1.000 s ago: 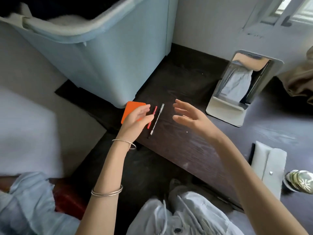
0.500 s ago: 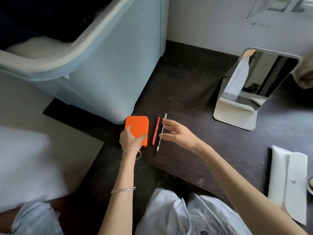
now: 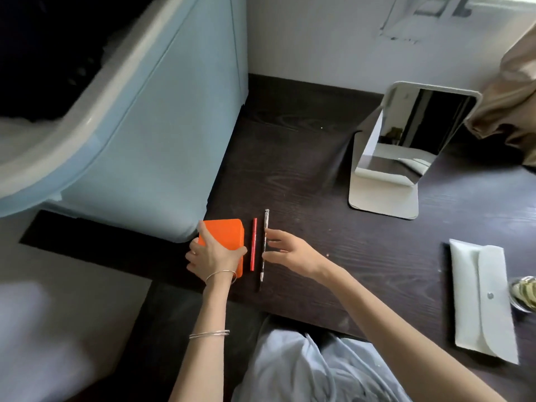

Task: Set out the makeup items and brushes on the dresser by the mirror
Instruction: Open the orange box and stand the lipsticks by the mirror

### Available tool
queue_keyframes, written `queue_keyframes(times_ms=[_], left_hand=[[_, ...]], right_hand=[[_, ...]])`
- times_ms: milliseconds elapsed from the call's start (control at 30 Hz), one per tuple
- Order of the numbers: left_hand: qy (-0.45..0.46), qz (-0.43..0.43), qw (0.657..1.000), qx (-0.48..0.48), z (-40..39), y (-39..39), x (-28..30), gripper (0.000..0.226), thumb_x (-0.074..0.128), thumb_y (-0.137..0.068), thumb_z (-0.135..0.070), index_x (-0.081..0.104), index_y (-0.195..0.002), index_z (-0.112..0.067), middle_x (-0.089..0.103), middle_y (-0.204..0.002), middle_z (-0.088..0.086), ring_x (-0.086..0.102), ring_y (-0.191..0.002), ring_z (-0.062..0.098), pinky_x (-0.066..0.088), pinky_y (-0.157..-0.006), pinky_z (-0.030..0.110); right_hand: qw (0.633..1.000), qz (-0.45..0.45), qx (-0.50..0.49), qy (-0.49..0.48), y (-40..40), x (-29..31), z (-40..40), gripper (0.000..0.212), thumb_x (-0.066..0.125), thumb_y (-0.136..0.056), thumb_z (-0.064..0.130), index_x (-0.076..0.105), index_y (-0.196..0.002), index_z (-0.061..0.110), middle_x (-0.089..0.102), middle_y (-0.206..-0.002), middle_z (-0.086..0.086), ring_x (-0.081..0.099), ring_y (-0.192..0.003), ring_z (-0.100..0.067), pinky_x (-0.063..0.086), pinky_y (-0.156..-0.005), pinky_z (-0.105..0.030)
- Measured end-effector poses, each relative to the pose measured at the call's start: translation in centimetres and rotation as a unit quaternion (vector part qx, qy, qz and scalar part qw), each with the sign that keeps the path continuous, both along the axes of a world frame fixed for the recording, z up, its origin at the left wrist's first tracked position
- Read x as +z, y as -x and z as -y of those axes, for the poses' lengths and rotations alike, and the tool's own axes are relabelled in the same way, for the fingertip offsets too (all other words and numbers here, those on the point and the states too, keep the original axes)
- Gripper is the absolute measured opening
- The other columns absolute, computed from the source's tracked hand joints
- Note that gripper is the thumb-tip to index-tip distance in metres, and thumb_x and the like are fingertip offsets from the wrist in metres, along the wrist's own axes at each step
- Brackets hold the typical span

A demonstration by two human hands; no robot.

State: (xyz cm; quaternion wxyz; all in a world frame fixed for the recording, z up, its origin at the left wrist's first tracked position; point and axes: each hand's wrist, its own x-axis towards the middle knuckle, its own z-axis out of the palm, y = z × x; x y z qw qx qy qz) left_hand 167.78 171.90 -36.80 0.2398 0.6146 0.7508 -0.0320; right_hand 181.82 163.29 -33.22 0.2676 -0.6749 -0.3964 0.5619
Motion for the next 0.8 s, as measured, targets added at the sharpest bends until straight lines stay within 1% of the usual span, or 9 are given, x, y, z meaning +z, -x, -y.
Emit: queue_keyframes(times_ms=[133,233,300,367,467,533,667,700,800], left_hand=[[-0.021,0.087,0.995,-0.044,1.9,-2.1,2.7,0.114,0.081,-0.061,-0.044,0.007,-0.146,-0.030,0.034,-0.139,0.016,0.038,-0.123,0.038,0.037,-0.098,0.050],[0.015,0.138,0.983,-0.118,3.7,-5.3,3.9,0.114,0.080,-0.064,-0.045,0.003,-0.147,-0.031,0.031,-0.141,0.014,0.035,-0.128,0.035,0.037,-0.100,0.050],[0.056,0.160,0.975,-0.143,4.7,-7.6,3.7,0.114,0.079,-0.065,-0.045,0.001,-0.147,-0.032,0.029,-0.143,0.014,0.033,-0.130,0.034,0.036,-0.101,0.049],[0.091,0.181,0.966,-0.163,6.0,-10.1,3.3,0.113,0.079,-0.066,-0.043,0.001,-0.147,-0.031,0.029,-0.142,0.014,0.033,-0.130,0.034,0.035,-0.102,0.048],[0.114,0.184,0.956,-0.200,8.3,-13.6,2.8,0.110,0.077,-0.067,-0.044,0.002,-0.147,-0.030,0.029,-0.141,0.013,0.031,-0.130,0.034,0.035,-0.102,0.048],[0.120,0.175,0.953,-0.214,9.8,-15.7,2.4,0.110,0.076,-0.068,-0.045,0.002,-0.147,-0.029,0.027,-0.142,0.013,0.029,-0.131,0.034,0.033,-0.103,0.049],[0.128,0.153,0.954,-0.225,12.8,-19.4,1.5,0.109,0.075,-0.067,-0.052,0.003,-0.146,-0.029,0.024,-0.142,0.013,0.026,-0.131,0.034,0.031,-0.103,0.051],[0.132,0.150,0.954,-0.224,13.5,-20.2,1.1,0.109,0.075,-0.067,-0.052,0.003,-0.146,-0.029,0.023,-0.142,0.013,0.026,-0.131,0.034,0.030,-0.103,0.052],[0.136,0.143,0.956,-0.218,15.1,-22.4,0.2,0.108,0.074,-0.067,-0.053,0.004,-0.145,-0.029,0.024,-0.142,0.013,0.025,-0.131,0.034,0.031,-0.103,0.053]], right_hand=[[0.998,-0.023,-0.056,-0.009,-0.7,-0.1,1.1,0.056,0.055,-0.093,0.021,0.033,-0.145,0.018,0.042,-0.146,0.002,0.045,-0.130,-0.015,0.037,-0.109,-0.030],[0.990,-0.014,-0.139,-0.020,-2.3,0.0,3.0,0.048,0.050,-0.095,0.018,0.039,-0.142,0.017,0.052,-0.137,0.002,0.051,-0.123,-0.011,0.038,-0.109,-0.033],[0.980,0.012,-0.200,-0.015,-3.8,-0.4,4.7,0.044,0.048,-0.096,0.018,0.044,-0.139,0.017,0.054,-0.135,0.001,0.051,-0.123,-0.012,0.038,-0.109,-0.037],[0.966,0.022,-0.257,0.001,-5.5,-0.7,6.6,0.042,0.047,-0.095,0.018,0.048,-0.136,0.019,0.057,-0.133,-0.002,0.054,-0.118,-0.013,0.041,-0.105,-0.036],[0.943,0.016,-0.332,0.019,-7.7,-0.7,9.1,0.037,0.047,-0.093,0.014,0.054,-0.127,0.027,0.064,-0.123,-0.003,0.063,-0.104,-0.019,0.051,-0.094,-0.040],[0.932,0.007,-0.362,0.030,-9.0,-0.9,10.5,0.040,0.046,-0.093,0.014,0.053,-0.130,0.024,0.064,-0.120,0.001,0.064,-0.102,-0.017,0.054,-0.089,-0.037],[0.922,0.027,-0.384,0.047,-11.8,-1.1,12.9,0.041,0.044,-0.091,0.013,0.055,-0.129,0.022,0.065,-0.114,0.005,0.061,-0.104,-0.015,0.049,-0.095,-0.037],[0.920,0.031,-0.387,0.050,-12.4,-1.1,13.4,0.040,0.043,-0.092,0.012,0.056,-0.128,0.022,0.064,-0.111,0.005,0.060,-0.104,-0.015,0.049,-0.094,-0.036],[0.923,0.041,-0.378,0.060,-14.4,-1.2,14.7,0.041,0.039,-0.091,0.008,0.057,-0.126,0.021,0.064,-0.102,0.001,0.059,-0.091,-0.017,0.049,-0.074,-0.028]])
